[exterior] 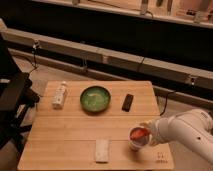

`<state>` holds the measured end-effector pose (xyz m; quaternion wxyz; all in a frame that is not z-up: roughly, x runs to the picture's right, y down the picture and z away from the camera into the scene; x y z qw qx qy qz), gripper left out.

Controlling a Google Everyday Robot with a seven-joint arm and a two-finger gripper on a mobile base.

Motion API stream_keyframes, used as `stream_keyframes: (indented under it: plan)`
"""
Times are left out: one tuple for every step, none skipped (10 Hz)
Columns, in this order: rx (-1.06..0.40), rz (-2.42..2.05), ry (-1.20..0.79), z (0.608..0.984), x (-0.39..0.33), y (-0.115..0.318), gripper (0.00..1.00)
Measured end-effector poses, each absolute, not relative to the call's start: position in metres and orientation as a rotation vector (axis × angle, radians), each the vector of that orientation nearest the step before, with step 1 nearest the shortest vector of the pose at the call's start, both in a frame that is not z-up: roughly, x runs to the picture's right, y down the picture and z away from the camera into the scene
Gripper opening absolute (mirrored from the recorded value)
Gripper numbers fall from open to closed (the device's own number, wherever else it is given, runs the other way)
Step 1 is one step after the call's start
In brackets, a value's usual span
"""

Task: Place the pepper in the ceramic cup

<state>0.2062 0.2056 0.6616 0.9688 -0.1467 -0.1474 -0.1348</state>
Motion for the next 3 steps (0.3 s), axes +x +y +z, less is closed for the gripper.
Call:
stream_keyframes:
  plan:
    - [-0.27,-0.264,-0.303,0.6582,0.206,0.2025,0.8]
    - [-0.256,-0.261,-0.304,0.6555,0.2071,0.2002,0.8]
    - [-0.268,-0.269,-0.305,0.6563,0.2058,0.1988,0.8]
